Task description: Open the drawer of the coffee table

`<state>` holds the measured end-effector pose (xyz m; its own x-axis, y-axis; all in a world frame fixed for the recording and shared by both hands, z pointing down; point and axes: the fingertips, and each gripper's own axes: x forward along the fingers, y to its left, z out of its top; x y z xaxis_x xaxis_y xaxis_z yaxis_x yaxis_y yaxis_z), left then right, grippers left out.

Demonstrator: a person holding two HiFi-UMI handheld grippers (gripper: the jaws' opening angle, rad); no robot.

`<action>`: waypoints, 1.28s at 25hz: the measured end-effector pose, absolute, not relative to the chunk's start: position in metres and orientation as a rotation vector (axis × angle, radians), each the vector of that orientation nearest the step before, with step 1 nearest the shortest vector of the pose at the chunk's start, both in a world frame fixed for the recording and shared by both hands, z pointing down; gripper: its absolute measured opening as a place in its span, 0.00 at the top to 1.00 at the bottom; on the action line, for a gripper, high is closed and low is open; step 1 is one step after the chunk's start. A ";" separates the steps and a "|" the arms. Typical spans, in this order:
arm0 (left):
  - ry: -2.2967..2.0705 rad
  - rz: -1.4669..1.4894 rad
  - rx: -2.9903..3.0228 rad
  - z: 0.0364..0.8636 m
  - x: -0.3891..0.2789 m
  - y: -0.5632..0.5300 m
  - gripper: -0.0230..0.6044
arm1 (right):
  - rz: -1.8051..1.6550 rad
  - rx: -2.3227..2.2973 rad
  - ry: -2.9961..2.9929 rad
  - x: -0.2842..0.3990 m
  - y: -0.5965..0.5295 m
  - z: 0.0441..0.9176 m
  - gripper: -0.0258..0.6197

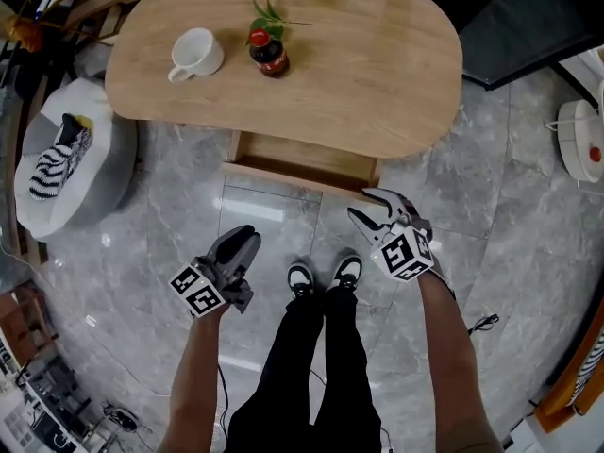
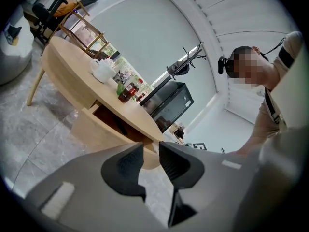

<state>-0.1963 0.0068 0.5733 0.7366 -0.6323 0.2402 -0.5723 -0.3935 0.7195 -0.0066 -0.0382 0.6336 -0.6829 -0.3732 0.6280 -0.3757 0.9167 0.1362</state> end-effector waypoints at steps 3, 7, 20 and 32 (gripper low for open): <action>-0.910 -0.090 2.064 0.576 -0.204 0.026 0.82 | -0.065 0.424 -2.336 -0.035 -0.054 0.648 0.73; -0.932 -0.102 2.031 0.579 -0.221 0.041 0.82 | -0.076 0.238 -2.271 -0.061 -0.056 0.671 0.78; -0.936 -0.100 2.069 0.585 -0.220 0.031 0.82 | 0.060 0.176 -2.256 -0.069 -0.053 0.674 0.86; -0.903 -0.124 2.048 0.577 -0.222 0.037 0.82 | 0.068 0.091 -2.238 -0.075 0.027 0.696 0.85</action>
